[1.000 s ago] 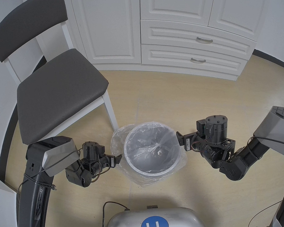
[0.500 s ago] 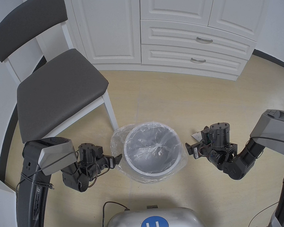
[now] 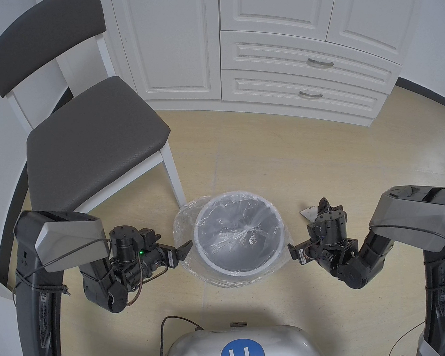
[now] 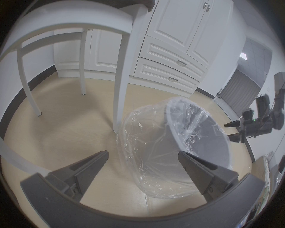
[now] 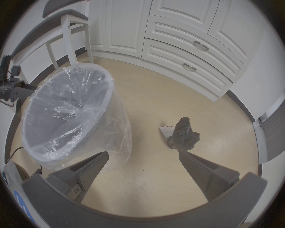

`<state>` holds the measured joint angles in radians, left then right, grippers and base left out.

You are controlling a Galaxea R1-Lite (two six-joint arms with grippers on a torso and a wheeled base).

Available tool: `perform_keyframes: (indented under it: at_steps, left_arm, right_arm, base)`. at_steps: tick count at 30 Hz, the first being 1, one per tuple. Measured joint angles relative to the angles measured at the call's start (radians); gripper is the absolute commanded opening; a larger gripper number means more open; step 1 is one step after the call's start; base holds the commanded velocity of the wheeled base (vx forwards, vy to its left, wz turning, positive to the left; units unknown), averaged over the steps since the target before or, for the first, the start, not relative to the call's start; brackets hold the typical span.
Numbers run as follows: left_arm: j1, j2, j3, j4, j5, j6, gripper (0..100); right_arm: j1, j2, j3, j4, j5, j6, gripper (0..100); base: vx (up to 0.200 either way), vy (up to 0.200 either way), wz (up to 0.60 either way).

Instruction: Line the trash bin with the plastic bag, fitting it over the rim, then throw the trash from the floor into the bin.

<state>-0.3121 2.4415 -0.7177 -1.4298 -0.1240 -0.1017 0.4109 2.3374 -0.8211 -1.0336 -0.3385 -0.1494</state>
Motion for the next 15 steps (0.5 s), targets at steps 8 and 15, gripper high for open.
perform_keyframes:
  at_steps: [8,15]
  left_arm:
    - [0.007,-0.063,0.039,-0.017,0.000,0.000,100]
    - [0.006,-0.080,0.050,-0.028,0.001,0.001,100]
  right_arm:
    - [0.007,0.104,-0.130,-0.001,0.061,0.131,100]
    - [-0.006,0.178,-0.228,0.008,0.104,0.167,100]
  base:
    - [0.000,0.000,0.00]
    - [0.000,0.000,0.00]
